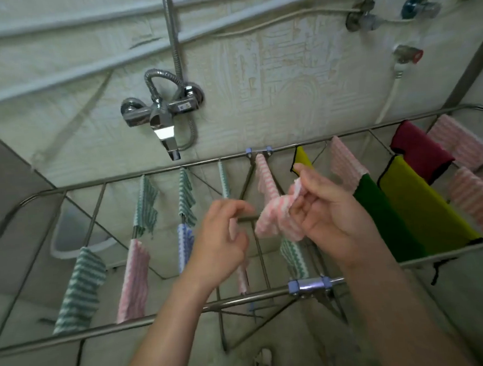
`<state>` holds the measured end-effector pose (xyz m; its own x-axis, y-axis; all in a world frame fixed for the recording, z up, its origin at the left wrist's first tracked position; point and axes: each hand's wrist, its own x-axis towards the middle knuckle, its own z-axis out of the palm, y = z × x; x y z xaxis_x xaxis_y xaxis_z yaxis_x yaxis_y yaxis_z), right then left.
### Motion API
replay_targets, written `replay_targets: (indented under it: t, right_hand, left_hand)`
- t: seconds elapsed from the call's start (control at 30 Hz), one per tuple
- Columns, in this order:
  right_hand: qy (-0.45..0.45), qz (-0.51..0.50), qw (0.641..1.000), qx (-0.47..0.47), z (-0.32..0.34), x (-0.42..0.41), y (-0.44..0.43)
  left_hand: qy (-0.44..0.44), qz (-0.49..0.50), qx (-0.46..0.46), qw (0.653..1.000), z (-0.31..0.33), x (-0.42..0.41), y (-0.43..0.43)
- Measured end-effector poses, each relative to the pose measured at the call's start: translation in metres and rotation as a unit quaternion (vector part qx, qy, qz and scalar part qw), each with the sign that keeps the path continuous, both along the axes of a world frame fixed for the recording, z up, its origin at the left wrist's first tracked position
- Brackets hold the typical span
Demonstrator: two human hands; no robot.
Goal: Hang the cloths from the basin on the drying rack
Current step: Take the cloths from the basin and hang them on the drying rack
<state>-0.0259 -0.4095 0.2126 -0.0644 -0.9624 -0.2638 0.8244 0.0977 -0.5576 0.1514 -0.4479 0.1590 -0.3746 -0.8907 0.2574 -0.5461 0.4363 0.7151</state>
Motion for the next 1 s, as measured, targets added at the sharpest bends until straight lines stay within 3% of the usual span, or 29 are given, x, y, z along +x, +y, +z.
replay_targets:
  t: [0.1, 0.4, 0.63, 0.7, 0.77, 0.83, 0.9, 1.0]
  right_hand:
    - [0.007, 0.017, 1.000, 0.005, 0.007, 0.019, 0.002]
    - [0.174, 0.070, 0.982, -0.016, 0.019, 0.058, 0.010]
    - [0.185, 0.085, 0.977, -0.060, 0.023, 0.106, 0.003]
    - [0.242, 0.070, 0.965, -0.078, 0.022, 0.120, -0.005]
    - [0.356, 0.049, 0.927, -0.113, 0.020, 0.137, -0.014]
    - [0.483, 0.042, 0.860, -0.156, 0.017, 0.148, -0.024]
    - [0.587, 0.095, 0.777, -0.208, 0.016, 0.168, -0.035]
    - [0.679, 0.256, 0.643, -0.246, 0.030, 0.185, -0.046]
  left_hand:
    - [0.169, -0.013, 0.083, 0.982, 0.020, -0.010, 0.024]
    - [0.312, -0.006, 0.163, 0.936, 0.030, 0.027, 0.034]
    - [0.301, 0.010, 0.158, 0.940, 0.039, 0.065, 0.037]
    - [0.324, 0.012, 0.192, 0.926, 0.042, 0.090, 0.034]
    - [0.344, 0.014, 0.234, 0.909, 0.046, 0.116, 0.029]
    - [0.315, 0.004, 0.234, 0.920, 0.052, 0.131, 0.026]
    - [0.251, -0.015, 0.230, 0.940, 0.060, 0.159, 0.017]
    - [0.072, -0.059, 0.239, 0.967, 0.072, 0.204, -0.003]
